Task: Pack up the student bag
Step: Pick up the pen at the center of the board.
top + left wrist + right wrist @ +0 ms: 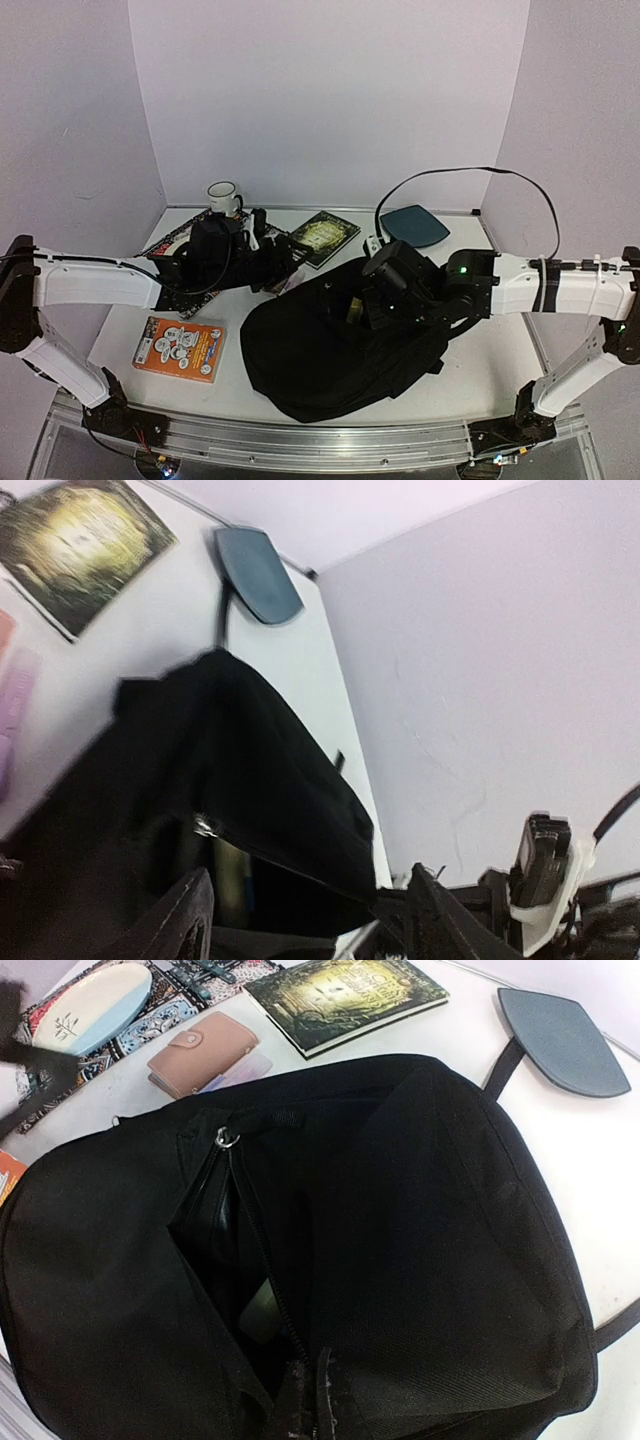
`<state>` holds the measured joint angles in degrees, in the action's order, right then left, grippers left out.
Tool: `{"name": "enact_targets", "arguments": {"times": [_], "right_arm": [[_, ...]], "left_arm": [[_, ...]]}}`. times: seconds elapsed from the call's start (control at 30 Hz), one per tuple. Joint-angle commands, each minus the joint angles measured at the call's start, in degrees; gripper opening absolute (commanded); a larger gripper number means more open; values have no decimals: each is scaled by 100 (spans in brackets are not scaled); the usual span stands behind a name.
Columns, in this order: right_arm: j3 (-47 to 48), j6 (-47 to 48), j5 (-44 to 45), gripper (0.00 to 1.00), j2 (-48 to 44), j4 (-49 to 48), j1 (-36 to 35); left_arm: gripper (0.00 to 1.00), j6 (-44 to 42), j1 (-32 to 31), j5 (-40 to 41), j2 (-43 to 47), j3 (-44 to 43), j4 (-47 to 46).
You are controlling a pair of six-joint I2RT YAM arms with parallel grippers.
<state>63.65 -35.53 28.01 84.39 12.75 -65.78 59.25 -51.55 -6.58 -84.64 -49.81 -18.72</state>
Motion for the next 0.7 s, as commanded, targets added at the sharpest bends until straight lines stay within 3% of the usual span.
{"name": "enact_targets", "arguments": {"times": [0.0, 0.3, 0.67], "right_arm": [[-237, 66, 355, 0, -649, 417, -39], [-657, -85, 594, 0, -1144, 687, -32], [-806, -95, 779, 0, -1220, 713, -34]], "left_arm": [[68, -1123, 22, 1227, 324, -364, 1376], [75, -2135, 91, 1743, -204, -1061, 2717], [64, -2786, 319, 1308, -1829, -2082, 3555]]}}
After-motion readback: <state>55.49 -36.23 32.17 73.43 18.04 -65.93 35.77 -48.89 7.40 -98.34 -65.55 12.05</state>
